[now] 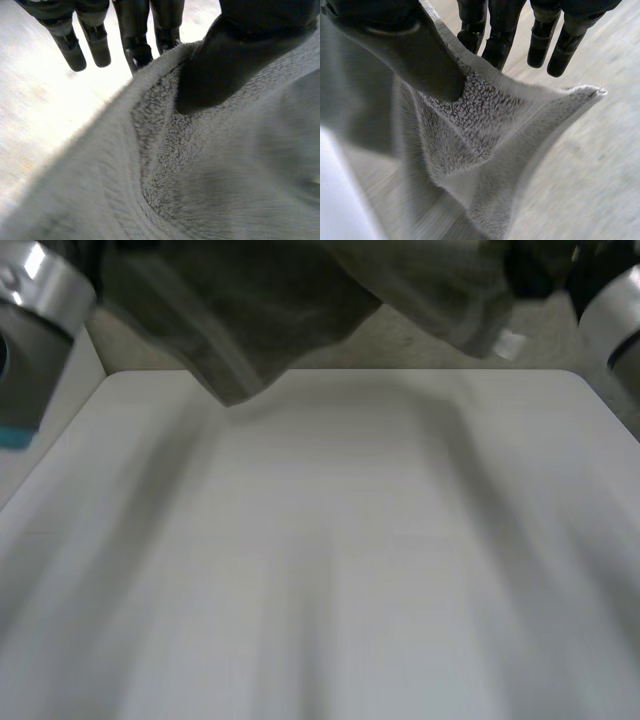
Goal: Fold the towel.
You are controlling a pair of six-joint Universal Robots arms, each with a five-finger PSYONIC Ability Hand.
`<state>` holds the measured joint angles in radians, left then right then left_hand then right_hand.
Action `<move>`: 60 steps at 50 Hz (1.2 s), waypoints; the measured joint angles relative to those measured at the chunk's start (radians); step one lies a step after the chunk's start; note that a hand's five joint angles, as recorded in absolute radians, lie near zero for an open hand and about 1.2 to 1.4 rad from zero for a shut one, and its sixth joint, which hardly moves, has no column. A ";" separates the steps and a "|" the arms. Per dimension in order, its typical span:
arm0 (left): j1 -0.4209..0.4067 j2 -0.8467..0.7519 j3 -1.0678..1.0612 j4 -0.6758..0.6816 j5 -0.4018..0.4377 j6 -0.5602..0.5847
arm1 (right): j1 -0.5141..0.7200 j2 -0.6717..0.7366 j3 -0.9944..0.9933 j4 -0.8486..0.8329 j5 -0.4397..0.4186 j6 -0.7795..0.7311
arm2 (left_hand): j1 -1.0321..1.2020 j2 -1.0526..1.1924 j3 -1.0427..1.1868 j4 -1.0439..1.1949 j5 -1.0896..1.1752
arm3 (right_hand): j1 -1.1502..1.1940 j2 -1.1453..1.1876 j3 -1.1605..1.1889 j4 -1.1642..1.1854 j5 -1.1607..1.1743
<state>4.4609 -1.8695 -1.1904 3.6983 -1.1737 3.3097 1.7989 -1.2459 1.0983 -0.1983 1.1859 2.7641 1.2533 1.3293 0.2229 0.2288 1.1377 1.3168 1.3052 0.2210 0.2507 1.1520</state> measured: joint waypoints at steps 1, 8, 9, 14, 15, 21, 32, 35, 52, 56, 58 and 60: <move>0.008 -0.004 -0.035 -0.013 0.032 -0.001 | -0.005 -0.005 0.041 0.010 -0.009 -0.019 | 0.000 0.001 0.000 0.000 0.000 | 0.000 0.000 0.000 0.000 0.000; 0.018 -0.027 -0.263 -0.059 0.120 0.074 | -0.042 -0.036 0.310 -0.009 -0.028 -0.141 | 0.000 0.004 0.000 0.000 0.000 | 0.000 0.000 0.000 0.000 0.000; 0.017 -0.030 -0.284 -0.059 0.122 0.087 | -0.044 -0.037 0.332 -0.015 -0.028 -0.149 | 0.000 0.004 0.000 0.000 0.000 | 0.000 0.000 0.000 0.000 0.000; 0.012 -0.068 -0.432 -0.061 0.126 0.192 | -0.053 -0.038 0.482 -0.058 -0.028 -0.195 | 0.000 0.006 0.000 0.000 0.000 | 0.000 0.000 0.000 0.000 0.000; 0.010 -0.083 -0.462 -0.062 0.124 0.221 | -0.054 -0.037 0.518 -0.068 -0.028 -0.203 | 0.000 0.006 0.000 0.000 0.000 | 0.000 0.000 0.000 0.000 0.000; 0.004 -0.131 -0.542 -0.069 0.112 0.305 | -0.057 -0.042 0.629 -0.072 -0.045 -0.221 | 0.000 0.007 0.000 0.000 0.000 | 0.000 0.000 0.000 0.000 0.000; 0.022 -0.005 -0.635 -0.189 0.105 0.327 | -0.154 -0.208 0.746 0.139 -0.173 -0.279 | 0.000 0.009 0.000 0.000 0.010 | 0.000 0.000 0.000 0.000 0.000; 0.036 0.043 -0.651 -0.221 0.102 0.325 | -0.196 -0.264 0.754 0.191 -0.214 -0.287 | 0.000 0.009 0.000 0.000 0.010 | 0.000 0.000 0.000 0.000 0.000; 0.071 0.039 -0.707 -0.250 0.003 0.310 | -0.348 -0.339 0.788 0.279 -0.322 -0.294 | -0.137 -0.234 0.000 0.000 -0.216 | 0.000 0.034 0.000 0.000 0.019; 0.054 0.012 -0.711 -0.250 -0.013 0.310 | -0.350 -0.319 0.791 0.276 -0.319 -0.297 | -0.294 -0.370 0.000 0.000 -0.353 | 0.000 0.034 0.000 0.000 0.024; 0.049 0.007 -0.711 -0.251 -0.023 0.310 | -0.351 -0.314 0.789 0.276 -0.315 -0.296 | -0.337 -0.410 0.000 0.000 -0.397 | 0.000 0.034 0.000 0.000 0.024; 0.045 0.006 -0.713 -0.252 -0.038 0.310 | -0.352 -0.307 0.788 0.276 -0.310 -0.291 | -0.380 -0.449 0.000 0.000 -0.442 | 0.000 0.034 0.000 0.000 0.024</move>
<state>4.5056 -1.8639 -1.9034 3.4463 -1.2121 3.6200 1.4471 -1.5526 1.8864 0.0780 0.8756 2.4732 0.8738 0.8801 0.2228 0.2288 0.6954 1.3169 1.3389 0.2210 0.2507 1.1757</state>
